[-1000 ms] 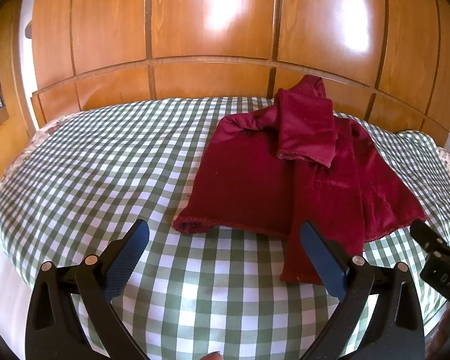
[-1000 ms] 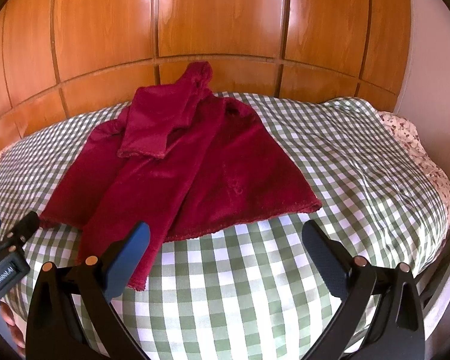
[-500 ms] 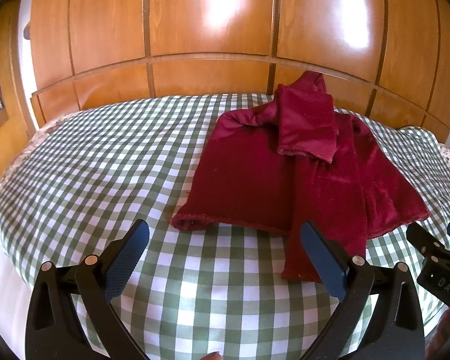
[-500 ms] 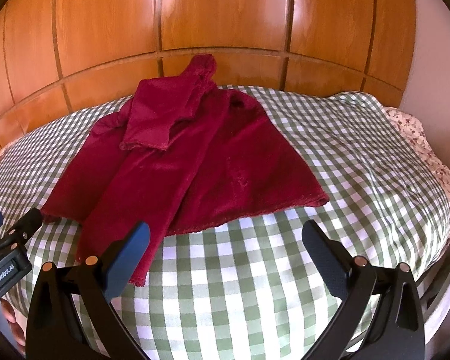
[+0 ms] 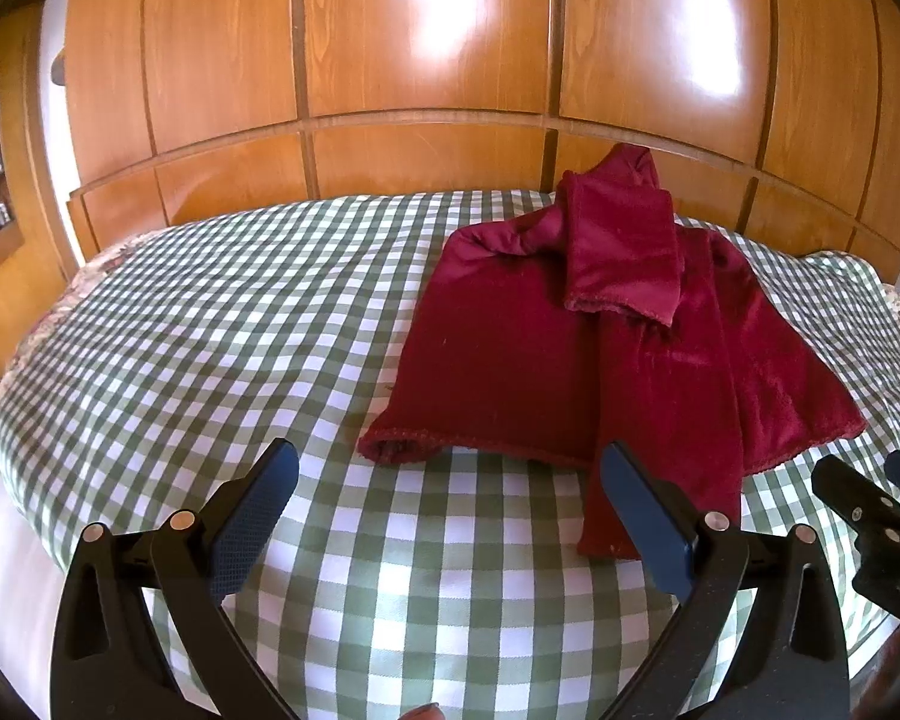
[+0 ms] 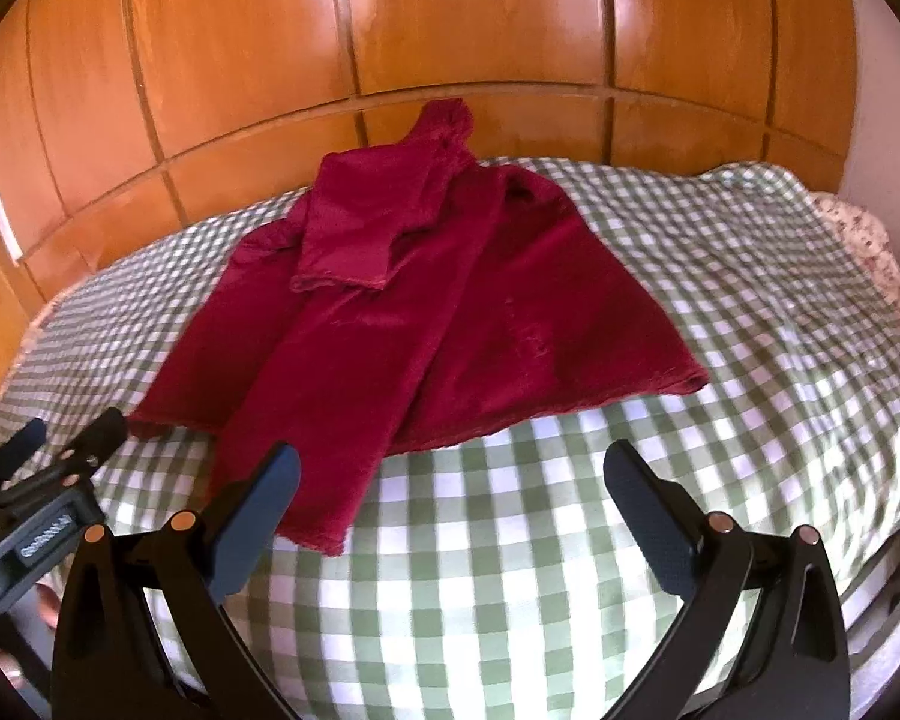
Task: Fold small clothes
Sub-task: 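Grasp the red sweater hem with the left gripper while the right gripper grasps another hem edge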
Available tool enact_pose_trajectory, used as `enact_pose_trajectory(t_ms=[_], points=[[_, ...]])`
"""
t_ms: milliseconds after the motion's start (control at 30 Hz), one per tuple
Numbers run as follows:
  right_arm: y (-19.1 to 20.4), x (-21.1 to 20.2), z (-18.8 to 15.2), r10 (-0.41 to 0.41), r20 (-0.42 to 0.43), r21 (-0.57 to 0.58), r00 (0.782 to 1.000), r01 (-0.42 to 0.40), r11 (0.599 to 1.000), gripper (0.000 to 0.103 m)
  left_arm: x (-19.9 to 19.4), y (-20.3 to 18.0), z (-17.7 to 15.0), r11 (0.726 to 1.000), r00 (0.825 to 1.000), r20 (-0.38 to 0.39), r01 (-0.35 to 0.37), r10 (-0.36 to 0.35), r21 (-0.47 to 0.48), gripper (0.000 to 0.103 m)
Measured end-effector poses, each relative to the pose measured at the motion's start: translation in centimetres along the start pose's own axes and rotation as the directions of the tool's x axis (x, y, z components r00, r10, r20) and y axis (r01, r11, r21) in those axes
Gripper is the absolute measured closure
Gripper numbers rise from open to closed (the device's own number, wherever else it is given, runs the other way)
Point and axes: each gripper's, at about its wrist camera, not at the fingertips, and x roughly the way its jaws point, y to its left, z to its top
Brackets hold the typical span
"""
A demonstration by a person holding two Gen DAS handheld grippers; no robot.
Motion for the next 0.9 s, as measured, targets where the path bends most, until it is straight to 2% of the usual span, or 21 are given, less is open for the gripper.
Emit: enact_pose_trajectory(t_ms=[33,133,300,533,633,700,767,833,867,900], points=[[0.1,0.1,0.0,0.015,-0.006,0.002,1.0,-0.015,1.0,0.003,0.0,0.1,0.0,1.0,1.0,-0.002,-0.001,0.001,0.0,0.003],[0.3,0.5,-0.2,0.07,-0.034,0.016,0.997,-0.069,0.997,0.019,0.1,0.1,-0.1,1.0,1.0,-0.004,-0.003,0.003,-0.001,0.003],[0.5,1.0,-0.5,0.127,-0.072,0.039,0.989,-0.125,0.991,0.029,0.4,0.2,-0.3,1.0,1.0,-0.014,-0.005,0.005,0.001,0.003],[1.5,1.3,-0.4,0.207,-0.089,0.037,0.974,-0.205,0.978,0.029,1.1,0.7,-0.5,1.0,0.999,-0.033,-0.004,0.004,-0.008,0.003],[1.8,2.6,-0.5,0.252,-0.133,0.068,0.958,-0.245,0.967,0.03,1.5,1.1,-0.6,1.0,0.999,-0.042,0.006,-0.007,-0.019,0.003],[2.2,3.8,-0.3,0.271,-0.162,0.078,0.949,-0.262,0.962,0.034,2.0,1.9,-0.5,0.999,0.998,-0.061,0.031,-0.033,-0.043,0.003],[2.9,5.6,-0.5,0.281,-0.208,0.076,0.937,-0.271,0.96,0.044,2.4,2.7,-0.5,0.996,0.995,-0.084,0.042,-0.049,-0.074,0.003],[3.4,6.7,-0.7,0.291,-0.245,0.066,0.925,-0.283,0.957,0.071,3.0,3.7,-0.5,0.993,0.992,-0.113,0.05,-0.062,-0.105,0.003],[3.7,6.9,-0.6,0.276,-0.246,0.043,0.929,-0.274,0.961,0.077,3.2,4.1,-0.5,0.993,0.991,-0.121,0.038,-0.052,-0.108,0.003],[3.8,6.9,-0.4,0.264,-0.243,0.015,0.933,-0.268,0.963,0.089,3.4,4.2,-0.6,0.994,0.991,-0.126,0.03,-0.044,-0.109,0.003]])
